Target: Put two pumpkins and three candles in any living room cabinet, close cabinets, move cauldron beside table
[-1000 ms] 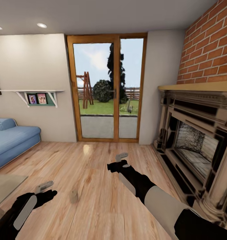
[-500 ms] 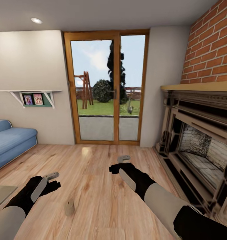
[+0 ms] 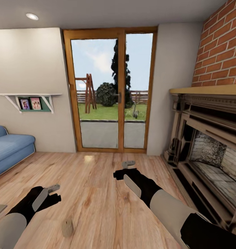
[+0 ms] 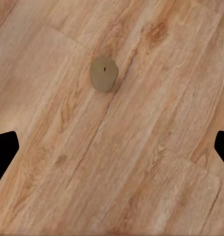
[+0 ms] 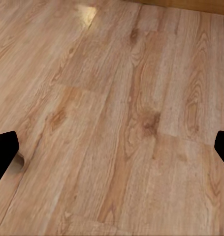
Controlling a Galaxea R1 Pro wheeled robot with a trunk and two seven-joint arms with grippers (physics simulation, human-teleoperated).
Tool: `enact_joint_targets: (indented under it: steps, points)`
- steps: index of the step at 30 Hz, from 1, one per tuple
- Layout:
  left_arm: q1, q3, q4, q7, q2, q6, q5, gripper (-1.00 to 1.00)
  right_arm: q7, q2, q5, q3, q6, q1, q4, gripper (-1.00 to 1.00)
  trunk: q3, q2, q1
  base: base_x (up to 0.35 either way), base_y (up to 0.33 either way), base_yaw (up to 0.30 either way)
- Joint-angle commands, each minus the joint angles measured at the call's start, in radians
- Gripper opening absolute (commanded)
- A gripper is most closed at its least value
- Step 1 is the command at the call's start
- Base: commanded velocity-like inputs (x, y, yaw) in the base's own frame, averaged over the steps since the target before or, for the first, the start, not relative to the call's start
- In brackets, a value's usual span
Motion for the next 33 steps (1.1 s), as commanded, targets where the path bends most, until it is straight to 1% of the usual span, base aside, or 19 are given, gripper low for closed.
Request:
enact_joint_targets:
  steps: [1, 3, 8, 11, 13, 14, 26, 33]
  points:
    - [0.0, -0.003, 0.013, 0.008, 0.0, 0.0, 0.009, 1.0, -0.008, 0.0, -0.009, 0.004, 0.002, -0.001, -0.001, 1.0, -0.001, -0.001, 0.0, 0.263, -0.001, 0.0]
    - [0.0, -0.003, 0.038, 0.008, 0.001, -0.004, 0.007, 1.0, -0.006, -0.002, -0.009, 0.004, -0.001, -0.002, -0.002, 1.0, -0.001, -0.001, 0.0, 0.297, -0.001, 0.0]
    - [0.0, -0.005, 0.054, 0.007, 0.003, -0.006, 0.006, 1.0, 0.002, -0.003, -0.01, 0.005, -0.011, -0.002, -0.004, 1.0, -0.001, -0.001, 0.0, 0.309, 0.058, 0.0]
    - [0.0, -0.009, 0.056, 0.007, 0.0, -0.007, 0.006, 1.0, 0.002, -0.005, -0.009, 0.005, -0.013, -0.002, -0.036, 1.0, -0.001, -0.001, 0.0, 0.235, 0.199, 0.0]
    - [0.0, -0.018, 0.056, 0.008, -0.002, -0.007, 0.006, 1.0, 0.001, -0.007, -0.009, 0.005, -0.012, -0.002, -0.065, 1.0, -0.001, -0.001, 0.0, 0.205, 0.241, 0.0]
    - [0.0, -0.037, 0.057, 0.008, -0.003, -0.008, 0.006, 1.0, 0.002, -0.008, -0.009, 0.006, -0.008, -0.002, -0.097, 1.0, -0.001, -0.001, 0.0, 0.251, 0.238, 0.0]
    - [0.0, -0.043, 0.057, 0.008, -0.005, -0.015, 0.006, 1.0, 0.0, -0.009, -0.007, 0.01, -0.017, -0.002, -0.106, 1.0, -0.001, -0.001, 0.0, 0.248, 0.223, 0.0]
    - [0.0, -0.043, 0.057, 0.005, -0.007, -0.021, 0.005, 1.0, 0.001, -0.009, -0.007, 0.011, -0.017, -0.002, -0.106, 1.0, -0.001, -0.001, 0.0, 0.32, 0.089, 0.0]
